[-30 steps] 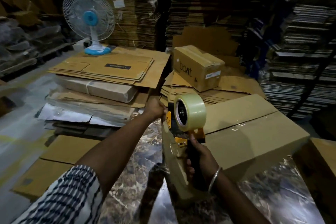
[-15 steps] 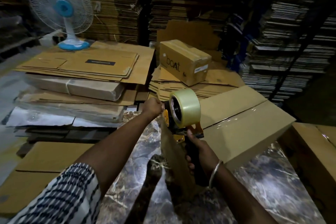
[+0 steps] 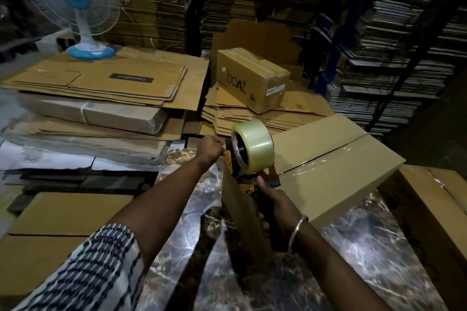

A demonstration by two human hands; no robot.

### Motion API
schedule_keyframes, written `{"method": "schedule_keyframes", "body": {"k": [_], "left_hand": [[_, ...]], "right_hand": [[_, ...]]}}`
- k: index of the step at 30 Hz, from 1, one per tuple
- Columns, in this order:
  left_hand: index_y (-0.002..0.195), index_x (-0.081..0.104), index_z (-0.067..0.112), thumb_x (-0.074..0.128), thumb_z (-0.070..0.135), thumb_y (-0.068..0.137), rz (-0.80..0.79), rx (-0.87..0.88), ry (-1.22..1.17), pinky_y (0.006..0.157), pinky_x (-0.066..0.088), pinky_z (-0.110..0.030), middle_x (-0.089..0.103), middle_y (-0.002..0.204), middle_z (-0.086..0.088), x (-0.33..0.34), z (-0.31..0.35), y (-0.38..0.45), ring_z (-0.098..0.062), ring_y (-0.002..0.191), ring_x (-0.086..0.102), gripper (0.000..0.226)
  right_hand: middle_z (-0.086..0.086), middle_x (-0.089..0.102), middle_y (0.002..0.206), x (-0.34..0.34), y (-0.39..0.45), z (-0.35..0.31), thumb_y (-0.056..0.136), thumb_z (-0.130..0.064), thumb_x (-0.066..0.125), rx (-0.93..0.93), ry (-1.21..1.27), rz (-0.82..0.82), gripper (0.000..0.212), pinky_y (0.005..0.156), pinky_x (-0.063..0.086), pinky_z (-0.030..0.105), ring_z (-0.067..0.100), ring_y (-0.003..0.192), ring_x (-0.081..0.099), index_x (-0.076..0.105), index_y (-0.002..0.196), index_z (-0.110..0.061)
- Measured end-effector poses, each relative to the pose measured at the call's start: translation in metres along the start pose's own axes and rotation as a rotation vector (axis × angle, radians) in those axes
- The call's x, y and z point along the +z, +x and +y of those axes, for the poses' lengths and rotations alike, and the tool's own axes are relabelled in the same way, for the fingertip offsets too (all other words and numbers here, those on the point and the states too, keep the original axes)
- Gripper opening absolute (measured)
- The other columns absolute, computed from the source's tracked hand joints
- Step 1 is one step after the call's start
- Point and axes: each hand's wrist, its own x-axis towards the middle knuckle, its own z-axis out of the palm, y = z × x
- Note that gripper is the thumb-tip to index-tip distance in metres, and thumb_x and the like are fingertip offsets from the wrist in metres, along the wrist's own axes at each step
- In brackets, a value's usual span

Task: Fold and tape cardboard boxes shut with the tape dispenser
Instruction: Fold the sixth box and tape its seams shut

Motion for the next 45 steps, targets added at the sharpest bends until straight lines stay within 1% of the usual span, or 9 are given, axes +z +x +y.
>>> {"method": "schedule_keyframes", "body": {"k": [8, 16, 20, 25, 28, 31, 34, 38, 45], "left_hand": [[0.086, 0.075, 0.003, 0.059, 0.006, 0.09, -0.056, -0.003, -0.142, 0.061, 0.044, -0.029, 0.06, 0.066, -0.004, 0.02, -0.009, 0.02, -0.018, 0.06, 0.053, 0.017], [0.096, 0.054, 0.017, 0.073, 0.017, 0.084, 0.131, -0.01, -0.155, 0.061, 0.053, -0.039, 0.061, 0.079, 0.002, 0.034, -0.007, 0.026, -0.02, 0.067, 0.06, 0.023], [0.074, 0.068, 0.016, 0.064, 0.013, 0.093, -0.034, 0.036, -0.177, 0.061, 0.05, -0.039, 0.061, 0.067, -0.003, 0.034, -0.012, 0.031, -0.019, 0.06, 0.056, 0.02], [0.11, 0.064, 0.007, 0.055, 0.04, 0.101, -0.218, -0.162, -0.439, 0.075, 0.052, -0.044, 0.068, 0.104, -0.005, 0.031, -0.013, 0.025, -0.021, 0.094, 0.065, 0.036], [0.079, 0.069, 0.008, 0.066, 0.035, 0.093, -0.206, 0.02, -0.252, 0.068, 0.056, -0.043, 0.069, 0.085, -0.012, 0.027, -0.026, 0.033, -0.023, 0.09, 0.07, 0.031], [0.056, 0.052, 0.004, 0.065, 0.052, 0.087, -0.17, 0.194, -0.083, 0.046, 0.049, -0.031, 0.046, 0.058, -0.013, 0.026, -0.039, 0.042, -0.022, 0.058, 0.053, 0.058], [0.055, 0.045, 0.002, 0.059, 0.057, 0.085, -0.183, 0.285, -0.051, 0.056, 0.048, -0.051, 0.037, 0.052, -0.01, 0.031, -0.05, 0.055, -0.019, 0.049, 0.033, 0.064], [0.053, 0.036, 0.012, 0.05, 0.066, 0.087, -0.168, 0.367, -0.009, 0.051, 0.023, -0.042, 0.03, 0.052, -0.005, 0.027, -0.036, 0.037, -0.019, 0.049, 0.026, 0.065], [0.054, 0.035, 0.022, 0.052, 0.04, 0.1, -0.069, 0.381, 0.103, 0.056, 0.021, -0.033, 0.031, 0.053, 0.002, 0.033, -0.031, 0.03, -0.017, 0.048, 0.029, 0.053]], "right_hand": [[0.008, 0.039, 0.058, -0.008, 0.01, -0.01, 0.076, -0.066, 0.062, 0.0, 0.038, 0.045, 0.06, 0.045, 0.022, 0.023, 0.017, 0.04, 0.031, 0.057, 0.082, -0.007], [0.005, 0.039, 0.057, -0.019, 0.016, -0.018, 0.074, -0.073, 0.058, 0.091, 0.061, 0.049, 0.062, 0.043, 0.025, 0.023, 0.017, 0.041, 0.031, 0.054, 0.064, -0.012], [0.005, 0.038, 0.057, -0.018, 0.015, -0.02, 0.083, -0.068, 0.055, 0.092, 0.093, 0.043, 0.059, 0.044, 0.021, 0.023, 0.017, 0.041, 0.029, 0.056, 0.06, -0.014], [0.004, 0.039, 0.058, -0.018, 0.015, -0.021, 0.085, -0.068, 0.055, 0.096, 0.087, 0.065, 0.058, 0.045, 0.02, 0.024, 0.017, 0.042, 0.028, 0.062, 0.06, -0.016], [0.004, 0.038, 0.058, -0.017, 0.015, -0.023, 0.078, -0.071, 0.057, 0.111, 0.074, 0.062, 0.059, 0.046, 0.02, 0.024, 0.017, 0.043, 0.028, 0.059, 0.068, -0.013], [0.004, 0.037, 0.058, -0.015, 0.014, -0.026, 0.085, -0.07, 0.053, 0.141, 0.06, 0.051, 0.06, 0.047, 0.019, 0.025, 0.017, 0.043, 0.027, 0.057, 0.061, -0.015], [0.003, 0.036, 0.056, -0.015, 0.011, -0.029, 0.088, -0.069, 0.052, 0.159, 0.03, 0.052, 0.059, 0.045, 0.019, 0.024, 0.016, 0.043, 0.027, 0.059, 0.073, -0.012], [0.002, 0.037, 0.056, -0.018, 0.004, -0.025, 0.084, -0.073, 0.055, 0.164, -0.026, 0.064, 0.062, 0.045, 0.019, 0.023, 0.016, 0.043, 0.027, 0.06, 0.098, -0.013], [0.004, 0.036, 0.058, -0.037, -0.035, -0.014, 0.081, -0.071, 0.059, 0.205, -0.055, 0.092, 0.055, 0.047, 0.018, 0.024, 0.015, 0.042, 0.028, 0.063, 0.07, -0.017]]}}
